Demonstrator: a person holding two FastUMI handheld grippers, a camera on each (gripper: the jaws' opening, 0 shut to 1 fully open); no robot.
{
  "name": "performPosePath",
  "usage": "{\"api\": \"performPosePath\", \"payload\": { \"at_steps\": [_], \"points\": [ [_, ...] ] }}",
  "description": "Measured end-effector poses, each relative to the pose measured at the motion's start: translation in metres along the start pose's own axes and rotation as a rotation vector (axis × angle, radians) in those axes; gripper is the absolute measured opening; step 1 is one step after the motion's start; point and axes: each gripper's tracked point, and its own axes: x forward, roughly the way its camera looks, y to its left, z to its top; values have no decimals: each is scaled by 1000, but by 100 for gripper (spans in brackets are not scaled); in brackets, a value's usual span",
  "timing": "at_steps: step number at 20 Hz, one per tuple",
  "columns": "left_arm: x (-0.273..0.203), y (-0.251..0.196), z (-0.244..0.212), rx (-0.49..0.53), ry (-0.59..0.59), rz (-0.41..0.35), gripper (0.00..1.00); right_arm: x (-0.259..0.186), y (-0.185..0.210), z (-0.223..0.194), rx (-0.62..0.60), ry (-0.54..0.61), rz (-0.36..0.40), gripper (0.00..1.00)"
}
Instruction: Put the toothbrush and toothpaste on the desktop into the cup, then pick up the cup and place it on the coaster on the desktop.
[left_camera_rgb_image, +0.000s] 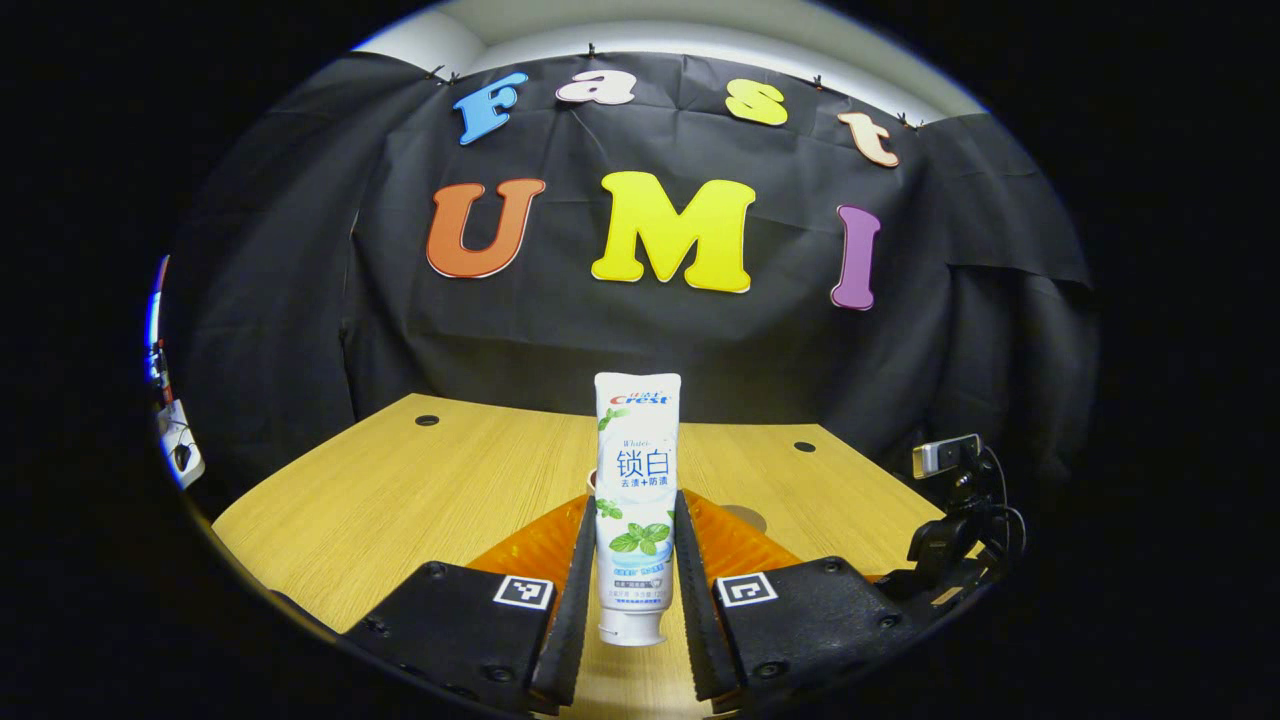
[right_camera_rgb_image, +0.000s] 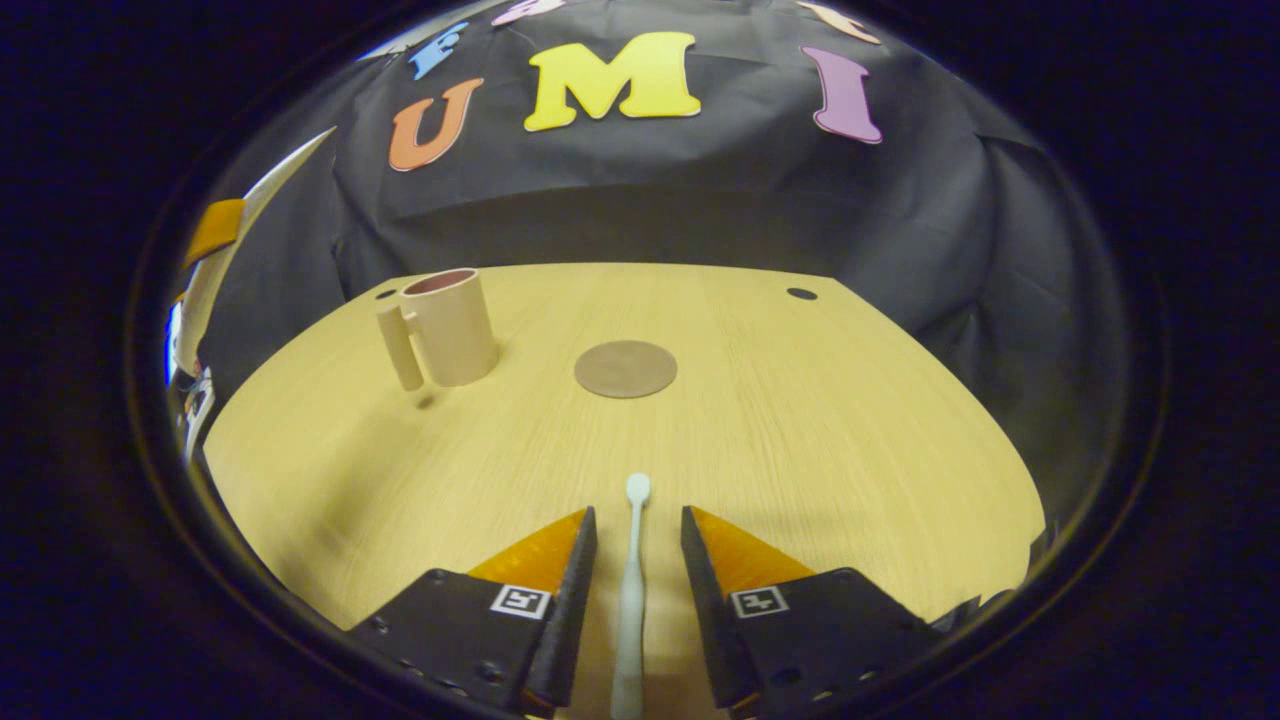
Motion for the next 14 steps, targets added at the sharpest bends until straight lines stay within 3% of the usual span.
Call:
{"api": "performPosePath", "payload": {
  "at_steps": [2, 3, 4, 5, 14],
  "points": [
    [0, 4, 0, -5, -5, 2, 45, 5, 2, 0, 25, 20, 16, 23],
    [-1, 5, 1, -9, -9, 2, 45, 8, 3, -3, 22, 23, 23, 15],
    [-1, 7, 4, -13, -15, 2, 45, 2, 3, 0, 37, 20, 31, 14],
    [-2, 7, 8, -16, -21, 2, 45, 6, 7, -2, 40, 32, 49, 0],
    [20, -9, 40, -52, -113, -80, 45, -21, 10, 26, 121, -58, 157, 0]
  ]
}}
